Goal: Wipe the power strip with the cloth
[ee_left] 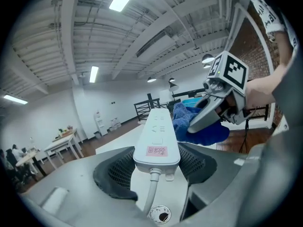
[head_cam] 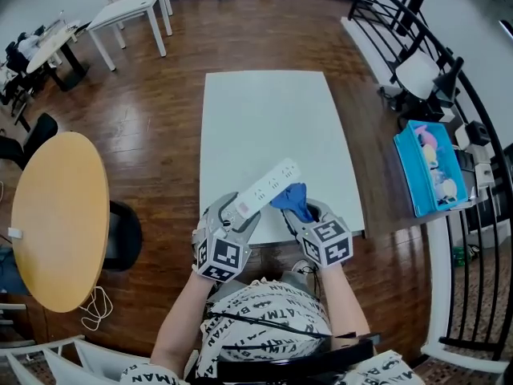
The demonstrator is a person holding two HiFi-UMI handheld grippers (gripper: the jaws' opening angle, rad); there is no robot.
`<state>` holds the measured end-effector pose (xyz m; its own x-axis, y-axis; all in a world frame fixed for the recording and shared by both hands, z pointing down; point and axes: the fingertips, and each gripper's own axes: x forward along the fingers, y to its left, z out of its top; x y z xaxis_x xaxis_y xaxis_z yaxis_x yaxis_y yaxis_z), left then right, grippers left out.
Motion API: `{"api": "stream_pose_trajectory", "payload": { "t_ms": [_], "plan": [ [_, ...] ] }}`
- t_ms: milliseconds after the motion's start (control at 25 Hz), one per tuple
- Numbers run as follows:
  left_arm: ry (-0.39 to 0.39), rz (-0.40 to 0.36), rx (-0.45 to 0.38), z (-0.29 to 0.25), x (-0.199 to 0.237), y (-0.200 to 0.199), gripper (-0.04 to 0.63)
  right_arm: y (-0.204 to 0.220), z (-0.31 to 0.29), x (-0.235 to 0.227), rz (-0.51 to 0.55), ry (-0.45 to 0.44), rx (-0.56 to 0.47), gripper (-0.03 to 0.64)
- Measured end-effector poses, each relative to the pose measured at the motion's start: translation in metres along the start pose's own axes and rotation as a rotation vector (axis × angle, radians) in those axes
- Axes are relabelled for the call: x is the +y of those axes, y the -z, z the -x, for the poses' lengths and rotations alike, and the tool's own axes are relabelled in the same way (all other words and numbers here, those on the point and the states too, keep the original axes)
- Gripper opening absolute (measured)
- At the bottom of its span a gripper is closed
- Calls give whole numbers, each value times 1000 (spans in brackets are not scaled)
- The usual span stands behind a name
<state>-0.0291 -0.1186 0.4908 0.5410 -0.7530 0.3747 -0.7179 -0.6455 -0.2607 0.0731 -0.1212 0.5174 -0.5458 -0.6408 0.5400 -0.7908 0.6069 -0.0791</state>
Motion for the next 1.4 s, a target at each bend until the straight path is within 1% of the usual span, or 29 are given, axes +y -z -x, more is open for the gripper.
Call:
{"api": "stream_pose_trajectory", "payload": {
  "t_ms": [160, 280, 400, 480, 600, 680, 760, 840, 960, 1200, 1400],
  "plan": [
    [36, -62, -6, 7, -5, 0, 283, 2, 15, -29, -23, 52, -6, 135],
    [60, -112, -21, 12, -7, -1, 282, 2, 26, -48, 4, 86, -6, 135],
    [85, -172, -28, 18, -7, 2, 282, 2, 34, -57, 59, 117, 11, 135],
    [110, -206, -35, 24, -7, 4, 282, 1, 37, -58, 102, 119, 21, 135],
    [151, -247, -50, 28, -11, 5, 282, -1, 44, -58, 225, 110, 26, 135],
    [196, -270, -65, 31, -16, 5, 282, -1, 48, -55, 345, 87, 28, 135],
    [249, -296, -74, 34, -20, 8, 282, 1, 51, -48, 473, 42, 41, 135],
    [298, -325, -69, 39, -24, 10, 282, 6, 53, -43, 573, -9, 61, 135],
    [358, -355, -62, 42, -33, 12, 282, 11, 58, -41, 651, -73, 92, 136],
    [449, -418, -56, 46, -57, 15, 282, 19, 65, -41, 789, -150, 150, 137],
    [512, -485, -45, 52, -76, 19, 282, 26, 68, -30, 855, -239, 212, 137]
  ]
}}
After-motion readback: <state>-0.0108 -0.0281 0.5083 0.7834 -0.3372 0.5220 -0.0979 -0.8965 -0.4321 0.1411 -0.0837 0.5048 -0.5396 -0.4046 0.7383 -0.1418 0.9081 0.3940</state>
